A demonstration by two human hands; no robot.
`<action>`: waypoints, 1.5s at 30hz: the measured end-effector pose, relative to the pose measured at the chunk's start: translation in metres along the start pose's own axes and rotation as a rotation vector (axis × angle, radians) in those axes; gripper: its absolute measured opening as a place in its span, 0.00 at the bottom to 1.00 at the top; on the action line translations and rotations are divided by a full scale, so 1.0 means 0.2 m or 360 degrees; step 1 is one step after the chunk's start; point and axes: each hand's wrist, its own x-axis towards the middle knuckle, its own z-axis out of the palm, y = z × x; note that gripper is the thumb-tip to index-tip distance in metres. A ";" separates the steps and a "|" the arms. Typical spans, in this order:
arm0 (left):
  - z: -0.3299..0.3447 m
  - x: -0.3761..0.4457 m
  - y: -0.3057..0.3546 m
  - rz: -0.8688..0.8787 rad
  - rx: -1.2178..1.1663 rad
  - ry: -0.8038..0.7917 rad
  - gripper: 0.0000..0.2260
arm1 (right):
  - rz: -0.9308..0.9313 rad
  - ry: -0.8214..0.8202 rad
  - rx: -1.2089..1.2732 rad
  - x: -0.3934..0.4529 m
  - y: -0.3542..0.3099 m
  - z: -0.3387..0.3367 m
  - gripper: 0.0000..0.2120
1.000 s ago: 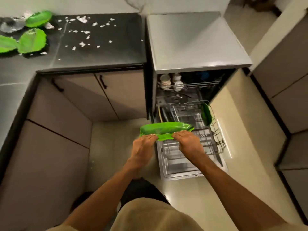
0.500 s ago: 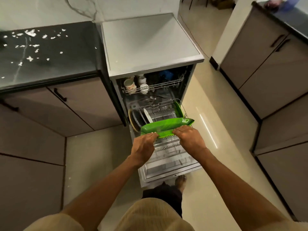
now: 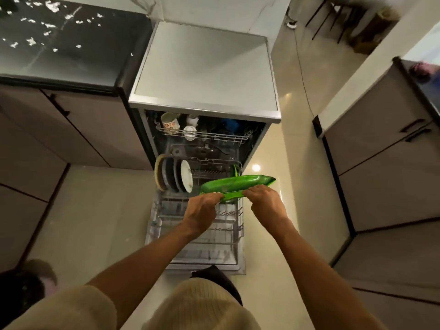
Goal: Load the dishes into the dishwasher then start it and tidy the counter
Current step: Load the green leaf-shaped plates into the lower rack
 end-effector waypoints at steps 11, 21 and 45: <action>0.31 0.27 0.43 -0.0446 0.0237 -0.0148 0.18 | -0.0324 -0.0266 0.0005 0.14 0.65 -0.02 0.13; 0.72 0.43 0.96 -0.1086 0.0329 -0.0132 0.19 | -0.0709 -0.0581 -0.0199 0.26 1.19 -0.10 0.16; 1.09 0.75 0.68 -0.2026 -0.0011 0.0196 0.16 | -0.1420 -0.1021 -0.0313 1.12 1.20 0.37 0.21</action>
